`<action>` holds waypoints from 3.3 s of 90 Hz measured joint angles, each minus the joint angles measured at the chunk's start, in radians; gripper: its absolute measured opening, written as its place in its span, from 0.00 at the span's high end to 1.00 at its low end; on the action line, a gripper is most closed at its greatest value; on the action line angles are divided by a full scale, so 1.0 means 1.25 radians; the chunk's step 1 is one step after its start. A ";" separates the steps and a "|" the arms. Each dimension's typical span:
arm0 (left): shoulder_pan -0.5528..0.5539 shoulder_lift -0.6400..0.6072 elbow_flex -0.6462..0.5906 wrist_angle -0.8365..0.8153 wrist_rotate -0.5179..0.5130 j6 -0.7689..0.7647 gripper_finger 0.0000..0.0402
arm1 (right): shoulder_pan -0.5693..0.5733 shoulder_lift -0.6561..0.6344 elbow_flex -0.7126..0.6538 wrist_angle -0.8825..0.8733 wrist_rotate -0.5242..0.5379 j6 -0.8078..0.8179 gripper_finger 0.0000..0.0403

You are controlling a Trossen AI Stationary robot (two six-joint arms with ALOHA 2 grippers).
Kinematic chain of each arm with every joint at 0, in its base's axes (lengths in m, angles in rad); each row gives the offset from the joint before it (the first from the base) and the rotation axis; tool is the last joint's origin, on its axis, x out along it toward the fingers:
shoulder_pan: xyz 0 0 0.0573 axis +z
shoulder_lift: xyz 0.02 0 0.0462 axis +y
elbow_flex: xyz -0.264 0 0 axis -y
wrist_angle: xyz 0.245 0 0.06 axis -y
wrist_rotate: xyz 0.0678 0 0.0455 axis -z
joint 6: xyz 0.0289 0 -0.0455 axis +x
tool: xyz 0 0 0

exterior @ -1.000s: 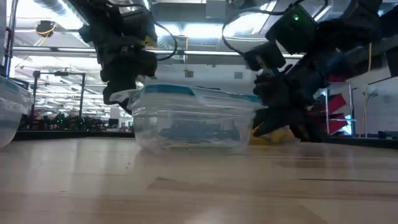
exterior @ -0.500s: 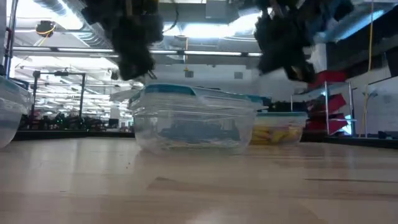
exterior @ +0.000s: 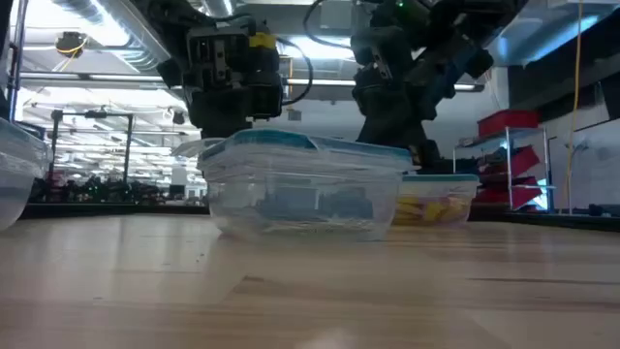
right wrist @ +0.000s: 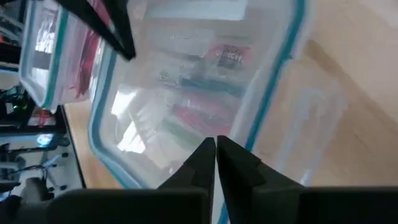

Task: Sort candy
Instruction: Close the square transparent bin

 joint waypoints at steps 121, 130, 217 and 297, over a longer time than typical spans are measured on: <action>0.020 0.069 0.056 0.025 -0.315 0.100 1.00 | -0.004 0.016 -0.010 -0.053 0.169 0.027 1.00; 0.018 0.070 0.055 0.025 -0.321 0.119 1.00 | -0.003 0.026 -0.010 -0.040 0.191 0.036 1.00; 0.019 -0.087 0.091 -0.168 -0.387 0.100 1.00 | -0.165 0.008 0.147 -0.205 0.271 -0.044 1.00; 0.052 -0.108 0.076 -0.224 -0.530 0.063 1.00 | -0.063 0.099 0.297 -0.313 0.120 -0.149 1.00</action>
